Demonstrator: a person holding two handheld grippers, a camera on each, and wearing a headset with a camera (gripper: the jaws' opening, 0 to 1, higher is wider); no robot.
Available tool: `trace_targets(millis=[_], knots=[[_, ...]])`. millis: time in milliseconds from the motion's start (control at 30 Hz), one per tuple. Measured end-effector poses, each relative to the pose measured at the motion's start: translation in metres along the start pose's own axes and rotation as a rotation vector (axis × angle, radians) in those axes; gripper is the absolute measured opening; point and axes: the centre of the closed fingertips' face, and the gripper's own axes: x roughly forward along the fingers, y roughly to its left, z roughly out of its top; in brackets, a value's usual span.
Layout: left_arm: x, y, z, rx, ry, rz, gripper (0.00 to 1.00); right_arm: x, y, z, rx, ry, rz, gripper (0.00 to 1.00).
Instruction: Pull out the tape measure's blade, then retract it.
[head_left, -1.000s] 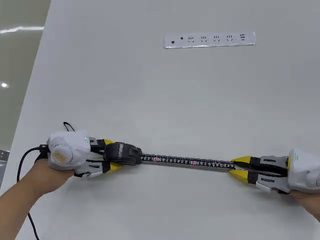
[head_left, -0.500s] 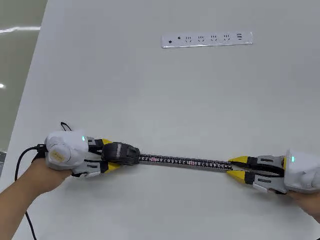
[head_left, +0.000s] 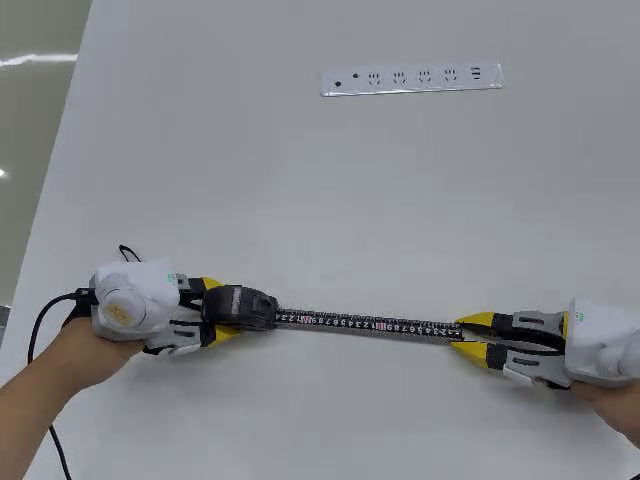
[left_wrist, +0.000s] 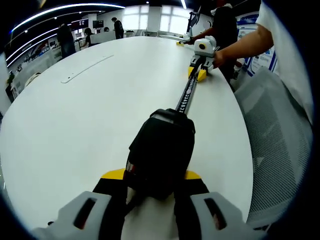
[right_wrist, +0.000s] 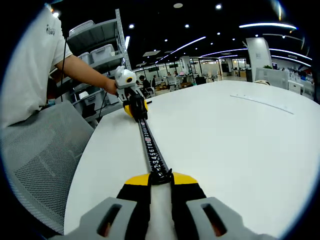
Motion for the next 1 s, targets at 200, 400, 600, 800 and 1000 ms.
trace_targets(millis=[200, 400, 600, 800, 1000], knots=[[0.003, 0.002, 0.007, -0.004, -0.043, 0.015, 0.44, 0.0, 0.004, 0.004, 0.007, -0.005, 0.001, 0.18], [0.007, -0.003, 0.002, -0.011, -0.015, -0.011, 0.44, -0.001, 0.005, 0.012, 0.025, -0.041, -0.008, 0.26], [0.007, -0.002, 0.001, -0.031, -0.025, -0.009, 0.45, -0.001, 0.002, 0.015, 0.032, -0.054, -0.022, 0.35], [0.007, 0.0, 0.0, -0.038, -0.029, 0.004, 0.51, 0.0, 0.001, 0.014, 0.044, -0.054, -0.029, 0.42], [0.006, 0.001, 0.0, -0.043, -0.038, 0.011, 0.54, -0.004, -0.001, 0.019, 0.067, -0.078, -0.048, 0.44]])
